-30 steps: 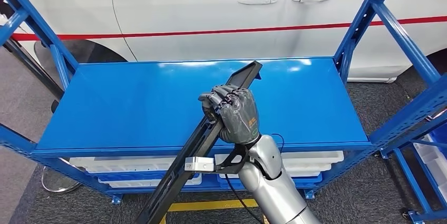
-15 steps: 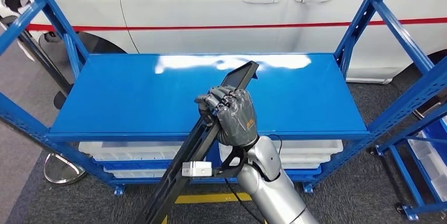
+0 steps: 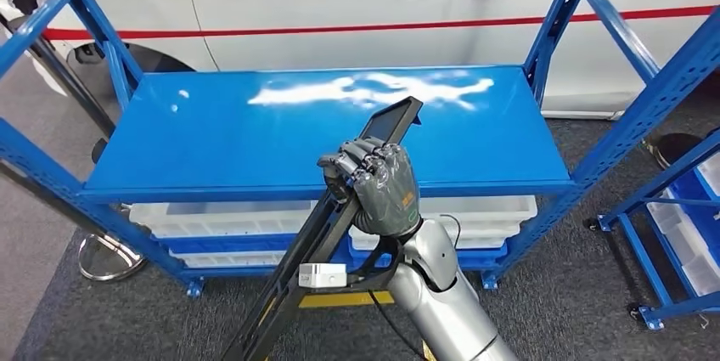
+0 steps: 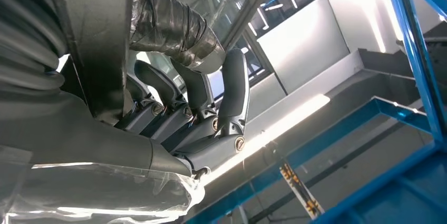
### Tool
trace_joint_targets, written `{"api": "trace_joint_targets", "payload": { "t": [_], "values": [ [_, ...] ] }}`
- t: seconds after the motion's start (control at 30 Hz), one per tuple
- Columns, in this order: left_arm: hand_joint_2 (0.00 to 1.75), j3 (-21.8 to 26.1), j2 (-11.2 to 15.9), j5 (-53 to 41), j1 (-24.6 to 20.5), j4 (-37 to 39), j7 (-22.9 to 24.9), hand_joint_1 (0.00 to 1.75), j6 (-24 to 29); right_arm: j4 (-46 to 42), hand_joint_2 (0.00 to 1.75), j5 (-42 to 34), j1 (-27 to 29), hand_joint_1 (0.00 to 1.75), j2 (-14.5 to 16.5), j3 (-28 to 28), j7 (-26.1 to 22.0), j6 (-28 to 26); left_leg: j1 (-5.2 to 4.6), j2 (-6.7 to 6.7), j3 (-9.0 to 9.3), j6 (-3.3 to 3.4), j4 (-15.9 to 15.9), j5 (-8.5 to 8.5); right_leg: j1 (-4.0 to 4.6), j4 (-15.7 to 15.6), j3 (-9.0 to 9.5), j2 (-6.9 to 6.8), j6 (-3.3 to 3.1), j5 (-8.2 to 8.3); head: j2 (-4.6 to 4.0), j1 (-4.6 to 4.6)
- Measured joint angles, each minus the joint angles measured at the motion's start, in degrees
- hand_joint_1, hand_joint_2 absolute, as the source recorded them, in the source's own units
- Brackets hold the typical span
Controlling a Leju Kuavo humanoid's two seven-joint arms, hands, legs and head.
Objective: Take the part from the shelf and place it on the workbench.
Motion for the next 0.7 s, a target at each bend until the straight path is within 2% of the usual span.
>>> {"api": "trace_joint_targets", "payload": {
  "t": [0.07,0.1,0.13,0.17,0.2,0.23,0.3,0.33,0.37,0.43,0.47,0.5,0.53,0.57,0.6,0.63,0.67,0.7],
  "values": [
    [1.75,-0.1,0.0,-0.1,0.0,0.0,0.0,0.0,0.0,0.0,1.75,0.1,0.0,1.75,0.0,-0.1,-0.2,0.0,0.19,-0.01,-1.89,-0.35,6.3,-5.64,0.03,-0.1,-1.5,-0.13,-0.53,1.28,0.0,-0.07],
    [1.75,-0.1,0.0,-0.2,0.0,0.0,0.0,0.0,-0.1,0.0,1.75,0.3,0.1,1.75,0.0,-0.1,-0.3,0.0,0.24,0.0,-2.5,-0.54,9.8,-7.66,0.08,0.0,-2.35,-0.16,-0.59,1.9,0.0,-0.06],
    [1.75,-0.2,0.0,-0.2,-0.1,0.0,0.0,0.0,-0.2,0.0,1.75,0.4,0.1,1.75,0.0,-0.2,-0.4,0.0,0.25,0.0,-2.53,-0.68,12.1,-8.42,0.13,0.1,-3.22,-0.19,-0.57,2.51,0.0,-0.05],
    [1.75,-0.3,0.0,-0.2,-0.1,0.0,0.1,0.0,-0.2,0.0,1.75,0.6,0.1,1.75,0.0,-0.3,-0.4,0.0,0.26,0.0,-1.75,-0.76,12.7,-7.98,0.16,0.2,-4.09,-0.2,-0.5,3.11,0.0,-0.06],
    [1.75,-0.3,0.0,-0.3,-0.2,0.0,0.1,0.0,-0.3,0.0,1.75,0.8,0.2,1.75,0.0,-0.4,-0.5,0.0,0.26,0.01,0.06,-0.76,11.4,-6.67,0.16,0.3,-4.94,-0.2,-0.39,3.71,0.0,-0.05],
    [1.75,-0.4,0.0,-0.3,-0.3,0.0,0.1,0.0,-0.4,0.0,1.75,1.0,0.2,1.75,0.0,-0.5,-0.5,0.0,0.26,0.01,2.76,-0.65,8.3,-5.36,0.15,0.5,-5.7,-0.18,-0.23,4.28,0.0,-0.06],
    [1.75,-0.5,0.0,-0.3,-0.7,0.0,0.2,0.0,-0.5,-0.3,1.75,1.3,0.2,1.75,0.0,-0.7,-0.4,0.0,0.07,-0.04,8.26,-0.18,0.8,-4.89,0.23,0.7,-6.82,-0.17,0.28,5.33,0.0,-0.04],
    [1.75,-0.6,0.0,-0.3,-0.9,0.0,0.2,0.0,-0.5,-0.4,1.75,1.5,0.1,1.75,0.0,-0.8,-0.4,0.0,-0.08,-0.09,9.71,0.13,-1.7,-5.22,0.26,0.8,-7.06,-0.2,0.6,5.82,0.0,-0.04],
    [1.75,-0.6,-0.1,-0.4,-1.0,0.0,0.3,0.0,-0.6,-0.6,1.75,1.7,0.1,1.75,0.0,-0.9,-0.3,0.0,-0.27,-0.14,10.14,0.5,-2.9,-5.52,0.25,0.7,-7.17,-0.24,0.95,6.36,0.0,-0.04],
    [1.75,-0.6,-0.2,-0.4,-1.1,0.0,0.3,0.0,-0.6,-0.7,1.75,2.0,0.1,1.75,0.0,-1.0,-0.2,0.0,-0.28,-0.03,9.53,1.33,-3.3,-4.58,0.14,0.4,-7.24,-0.18,1.67,7.21,0.0,-0.04],
    [1.75,-0.6,-0.2,-0.5,-1.1,0.0,0.4,0.0,-0.6,-0.8,1.75,2.1,0.1,1.75,0.0,-1.0,-0.2,0.0,-0.18,0.13,9.2,1.83,-3.5,-3.9,0.1,0.8,-7.56,-0.07,2.0,6.6,0.0,-0.01],
    [1.75,-0.6,-0.3,-0.5,-1.2,0.0,0.4,0.0,-0.6,-0.9,1.75,2.1,0.2,1.75,0.0,-1.1,-0.2,0.0,-0.04,0.29,8.68,2.32,-3.8,-3.09,0.08,2.2,-8.19,0.05,2.27,4.76,0.0,0.02],
    [1.75,-0.6,-0.4,-0.5,-1.2,0.0,0.4,0.0,-0.6,-1.0,1.75,2.1,0.2,1.75,-0.1,-1.2,-0.2,0.0,0.07,0.44,7.99,2.7,-3.9,-2.27,0.03,4.9,-9.11,0.13,2.47,2.0,0.0,0.05],
    [1.75,-0.6,-0.4,-0.5,-1.3,0.0,0.4,0.0,-0.6,-1.0,1.75,2.1,0.2,1.75,-0.1,-1.3,-0.2,0.0,0.04,0.5,7.16,2.92,-3.9,-1.54,0.03,8.4,-10.17,0.15,2.67,-1.15,0.0,0.08],
    [1.75,-0.7,-0.4,-0.5,-1.3,0.0,0.4,0.0,-0.7,-1.1,1.75,2.1,0.3,1.75,-0.1,-1.3,-0.2,0.0,0.02,0.54,6.22,2.99,-3.8,-0.84,-0.02,12.2,-11.05,0.14,2.83,-3.61,0.0,0.08],
    [1.75,-0.7,-0.4,-0.6,-1.3,0.0,0.4,0.0,-0.7,-1.1,1.75,2.1,0.4,1.75,-0.1,-1.3,-0.1,0.0,0.01,0.58,5.28,2.93,-3.8,-0.19,-0.11,15.2,-11.4,0.13,2.97,-4.72,0.0,0.09],
    [1.75,-0.7,-0.4,-0.7,-1.2,0.0,0.4,0.0,-0.7,-1.1,1.75,2.1,0.4,1.75,-0.1,-1.3,-0.1,0.0,0.0,0.62,4.32,2.83,-3.6,0.44,-0.21,16.7,-10.93,0.12,3.07,-4.58,0.0,0.08],
    [1.75,-0.7,-0.4,-0.7,-1.2,0.0,0.4,0.0,-0.7,-1.1,1.75,2.1,0.5,1.75,-0.1,-1.3,-0.1,0.0,0.01,0.64,3.35,2.68,-3.4,1.05,-0.33,16.2,-9.35,0.11,3.1,-3.52,0.0,0.09]
  ]
}}
